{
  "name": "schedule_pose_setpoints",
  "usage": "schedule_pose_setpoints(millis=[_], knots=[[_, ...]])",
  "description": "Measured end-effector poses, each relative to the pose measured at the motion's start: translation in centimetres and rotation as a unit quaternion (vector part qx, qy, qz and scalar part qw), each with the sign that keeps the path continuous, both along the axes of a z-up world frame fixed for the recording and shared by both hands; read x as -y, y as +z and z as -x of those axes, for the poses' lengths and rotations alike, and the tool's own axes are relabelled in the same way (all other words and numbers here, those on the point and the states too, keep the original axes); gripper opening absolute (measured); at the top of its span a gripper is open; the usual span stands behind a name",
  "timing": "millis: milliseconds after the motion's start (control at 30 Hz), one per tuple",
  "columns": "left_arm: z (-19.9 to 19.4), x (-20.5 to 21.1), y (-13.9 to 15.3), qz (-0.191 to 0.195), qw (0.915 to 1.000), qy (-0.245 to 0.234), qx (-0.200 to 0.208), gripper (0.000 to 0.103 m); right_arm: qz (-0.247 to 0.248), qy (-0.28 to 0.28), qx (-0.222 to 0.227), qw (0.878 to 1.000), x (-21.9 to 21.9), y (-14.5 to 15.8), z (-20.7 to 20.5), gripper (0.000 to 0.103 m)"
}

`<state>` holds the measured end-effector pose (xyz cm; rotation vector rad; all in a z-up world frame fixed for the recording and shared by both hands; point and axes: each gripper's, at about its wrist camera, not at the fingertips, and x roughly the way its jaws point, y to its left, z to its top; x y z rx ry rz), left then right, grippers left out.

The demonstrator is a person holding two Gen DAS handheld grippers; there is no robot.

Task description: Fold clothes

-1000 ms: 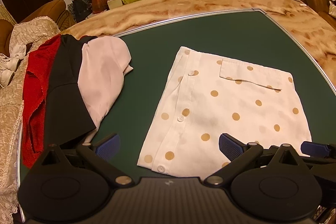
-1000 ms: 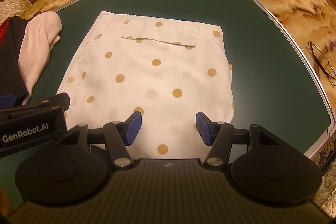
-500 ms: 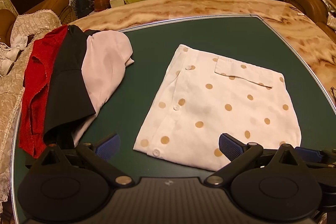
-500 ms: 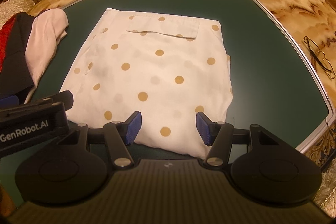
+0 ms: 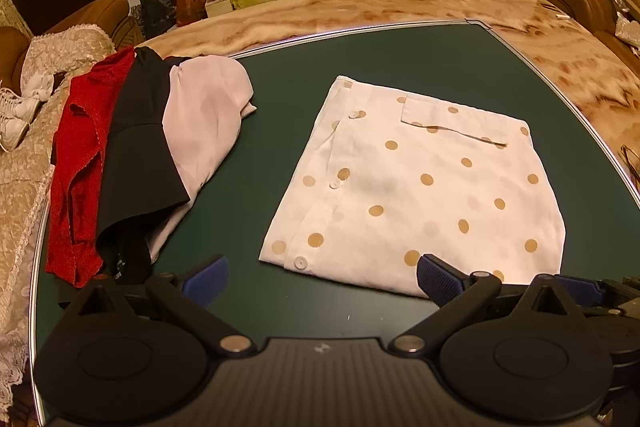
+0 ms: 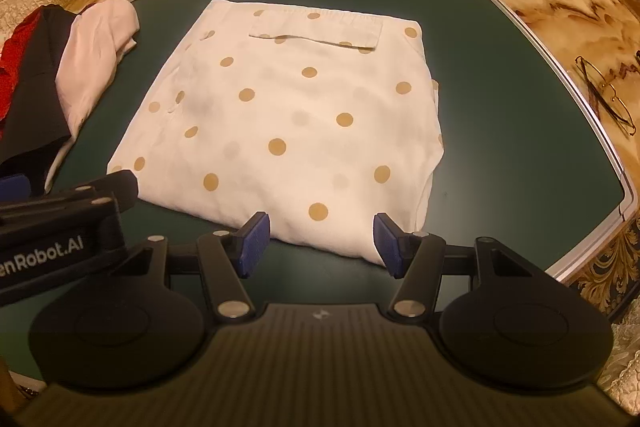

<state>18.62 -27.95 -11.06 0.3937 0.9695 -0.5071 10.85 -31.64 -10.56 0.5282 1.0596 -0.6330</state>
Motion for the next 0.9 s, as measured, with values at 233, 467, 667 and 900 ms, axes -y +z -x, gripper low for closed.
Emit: schedule_pose_setpoints(millis=[233, 467, 667, 900], knots=[[0.8, -0.2, 0.0, -0.004, 0.9999, -0.012, 0.002, 0.103, -0.001, 0.006, -0.004, 1.000, -0.8, -0.2, 0.5, 0.065], [1.5, -0.9, 0.2, -0.003, 0.9999, -0.017, 0.001, 0.103, -0.003, 0.004, -0.002, 1.000, -1.4, -0.1, 1.3, 0.065], [2.1, -1.4, 0.4, -0.002, 0.9998, -0.021, 0.000, 0.103, -0.011, 0.001, 0.004, 1.000, -2.1, 0.0, 2.0, 0.065], [2.6, -2.0, 0.4, 0.000, 0.9997, -0.024, -0.005, 0.103, -0.013, -0.002, 0.006, 1.000, -2.8, 0.1, 2.7, 0.065]])
